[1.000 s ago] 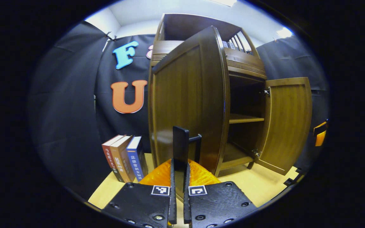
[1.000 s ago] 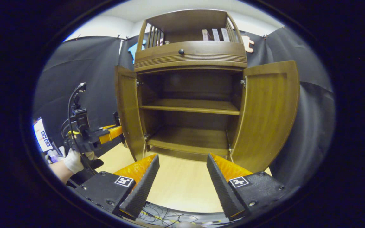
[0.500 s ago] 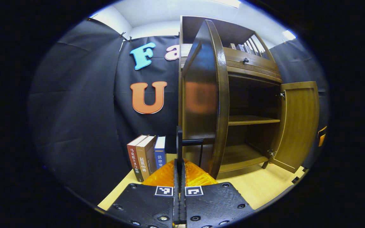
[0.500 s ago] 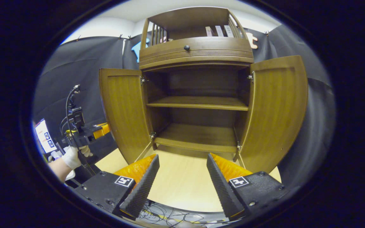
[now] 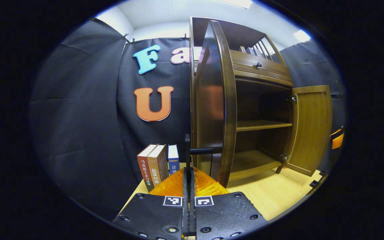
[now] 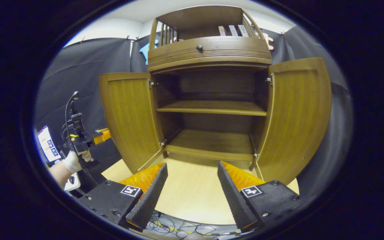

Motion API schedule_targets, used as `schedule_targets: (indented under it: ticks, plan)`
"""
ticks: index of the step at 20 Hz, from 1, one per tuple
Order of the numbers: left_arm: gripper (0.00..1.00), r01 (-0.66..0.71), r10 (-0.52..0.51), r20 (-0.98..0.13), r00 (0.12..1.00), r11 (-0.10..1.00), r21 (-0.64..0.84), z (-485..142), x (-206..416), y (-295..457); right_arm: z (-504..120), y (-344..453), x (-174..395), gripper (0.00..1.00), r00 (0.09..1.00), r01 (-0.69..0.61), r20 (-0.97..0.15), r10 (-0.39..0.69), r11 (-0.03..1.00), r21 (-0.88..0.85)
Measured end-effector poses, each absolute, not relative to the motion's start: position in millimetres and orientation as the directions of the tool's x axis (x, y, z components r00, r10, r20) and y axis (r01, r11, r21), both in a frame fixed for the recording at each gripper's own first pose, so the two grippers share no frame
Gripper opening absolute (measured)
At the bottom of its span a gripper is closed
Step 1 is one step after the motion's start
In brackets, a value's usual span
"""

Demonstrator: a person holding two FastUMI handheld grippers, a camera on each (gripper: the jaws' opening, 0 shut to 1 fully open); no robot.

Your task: Open the right door of the double-door shoe cabinet with the right hand, and open the left door with the left hand.

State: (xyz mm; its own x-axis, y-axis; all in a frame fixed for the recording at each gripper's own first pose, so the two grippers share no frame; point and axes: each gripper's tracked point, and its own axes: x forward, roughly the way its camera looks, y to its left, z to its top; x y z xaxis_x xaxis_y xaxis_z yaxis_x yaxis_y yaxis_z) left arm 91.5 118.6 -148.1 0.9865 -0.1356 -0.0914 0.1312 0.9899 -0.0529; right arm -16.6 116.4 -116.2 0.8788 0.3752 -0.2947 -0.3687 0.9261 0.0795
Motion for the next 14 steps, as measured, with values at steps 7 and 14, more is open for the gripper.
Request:
schedule_targets:
  ticks: [7, 14]
  plan:
    - [0.0, 0.234, -0.238, -0.111, 0.965, 0.971, -0.05, -151.1, 98.4, 140.4, -118.0, 127.7, -14.6, 0.95, 0.863, -0.401, -0.305, 0.403, 0.913, 0.073]
    - [0.01, 0.326, -0.323, -0.164, 0.932, 0.945, -0.009, -155.4, 100.8, 144.1, -112.1, 130.9, -18.4, 0.95, 0.855, -0.418, -0.304, 0.419, 0.906, 0.072]
